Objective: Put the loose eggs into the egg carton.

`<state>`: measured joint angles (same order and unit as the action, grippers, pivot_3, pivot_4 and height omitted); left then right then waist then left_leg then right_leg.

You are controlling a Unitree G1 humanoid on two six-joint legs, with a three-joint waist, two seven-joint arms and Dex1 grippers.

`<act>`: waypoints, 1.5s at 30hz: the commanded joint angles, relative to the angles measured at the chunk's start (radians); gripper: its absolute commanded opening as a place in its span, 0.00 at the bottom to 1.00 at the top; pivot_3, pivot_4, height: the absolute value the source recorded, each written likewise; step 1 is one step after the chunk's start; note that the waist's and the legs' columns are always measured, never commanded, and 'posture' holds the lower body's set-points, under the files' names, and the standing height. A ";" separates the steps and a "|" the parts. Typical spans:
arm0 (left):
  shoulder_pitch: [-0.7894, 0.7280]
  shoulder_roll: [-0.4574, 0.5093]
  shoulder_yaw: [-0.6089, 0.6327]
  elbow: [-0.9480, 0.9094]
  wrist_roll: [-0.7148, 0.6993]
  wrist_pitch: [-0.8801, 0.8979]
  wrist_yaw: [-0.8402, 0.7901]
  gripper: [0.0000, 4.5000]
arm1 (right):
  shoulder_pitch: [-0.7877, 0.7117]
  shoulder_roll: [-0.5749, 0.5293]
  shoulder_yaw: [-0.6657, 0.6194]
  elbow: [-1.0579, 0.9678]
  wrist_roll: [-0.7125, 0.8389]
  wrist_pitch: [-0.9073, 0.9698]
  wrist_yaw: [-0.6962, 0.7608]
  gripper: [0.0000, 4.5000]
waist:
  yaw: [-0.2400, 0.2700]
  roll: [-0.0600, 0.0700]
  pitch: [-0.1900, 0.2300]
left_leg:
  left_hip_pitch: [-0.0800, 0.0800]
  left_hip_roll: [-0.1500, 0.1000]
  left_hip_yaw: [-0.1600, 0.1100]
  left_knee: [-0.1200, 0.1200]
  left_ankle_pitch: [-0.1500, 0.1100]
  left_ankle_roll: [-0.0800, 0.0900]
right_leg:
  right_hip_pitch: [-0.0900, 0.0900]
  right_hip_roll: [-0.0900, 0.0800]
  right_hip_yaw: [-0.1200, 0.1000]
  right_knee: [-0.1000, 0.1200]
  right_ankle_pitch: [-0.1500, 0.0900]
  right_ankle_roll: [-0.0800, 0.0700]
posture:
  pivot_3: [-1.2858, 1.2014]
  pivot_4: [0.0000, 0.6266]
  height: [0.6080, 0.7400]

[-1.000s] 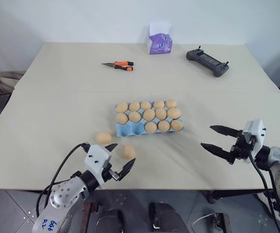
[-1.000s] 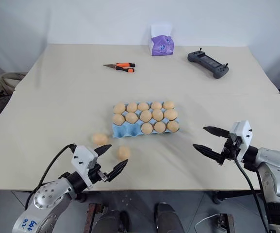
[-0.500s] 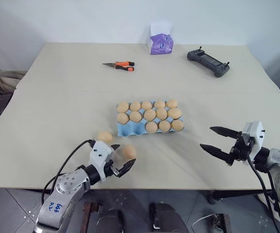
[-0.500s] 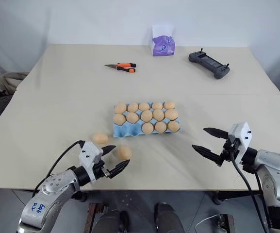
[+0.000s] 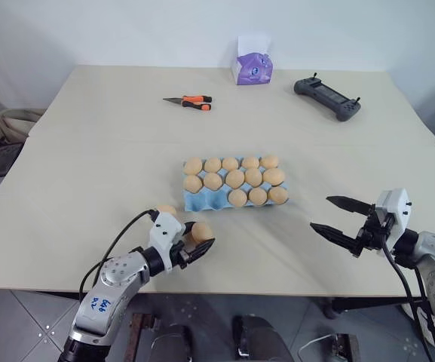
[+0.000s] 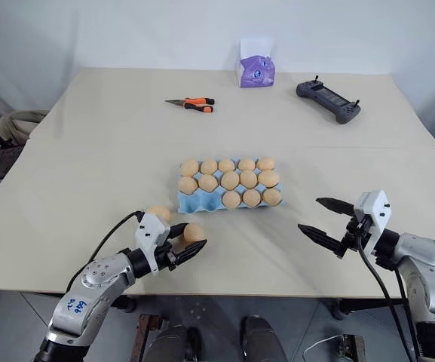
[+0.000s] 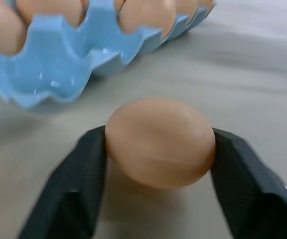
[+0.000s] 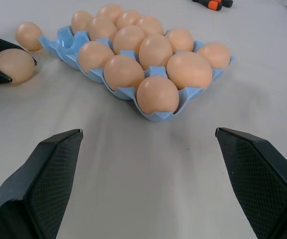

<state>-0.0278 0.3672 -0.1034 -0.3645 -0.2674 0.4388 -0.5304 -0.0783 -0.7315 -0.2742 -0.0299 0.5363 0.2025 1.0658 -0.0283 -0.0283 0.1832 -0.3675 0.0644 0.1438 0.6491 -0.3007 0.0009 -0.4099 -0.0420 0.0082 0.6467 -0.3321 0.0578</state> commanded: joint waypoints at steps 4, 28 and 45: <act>-0.033 -0.019 0.020 -0.034 -0.025 -0.050 -0.009 0.56 | 0.008 0.002 -0.024 -0.022 0.006 -0.018 -0.005 1.00 | 0.000 0.000 0.000 | 0.000 0.000 0.000 0.001 0.000 0.000 | 0.000 0.000 0.000 0.000 0.000 0.000 | 0.52 0.24 1.00; -0.364 -0.084 -0.040 0.255 0.103 -0.152 0.006 0.56 | 0.044 0.031 -0.038 -0.030 -0.012 -0.064 -0.041 1.00 | 0.002 0.000 0.000 | 0.000 -0.001 0.001 0.003 0.004 -0.005 | 0.000 0.000 0.001 0.003 0.001 0.002 | 0.52 0.24 1.00; -0.311 -0.052 0.041 0.084 0.070 -0.086 0.027 0.99 | 0.021 0.033 -0.024 0.002 -0.019 -0.074 -0.044 1.00 | 0.000 0.000 0.000 | 0.001 0.000 0.001 0.004 0.004 -0.006 | -0.001 0.001 0.001 0.006 0.001 0.002 | 0.52 0.24 1.00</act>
<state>-0.3590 0.2968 -0.0976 -0.2083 -0.1644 0.3575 -0.4922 -0.0513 -0.6979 -0.2791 -0.0234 0.5126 0.1516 1.0176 -0.0284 -0.0282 0.1832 -0.3666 0.0639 0.1447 0.6526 -0.2963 -0.0048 -0.4106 -0.0413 0.0092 0.6528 -0.3313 0.0593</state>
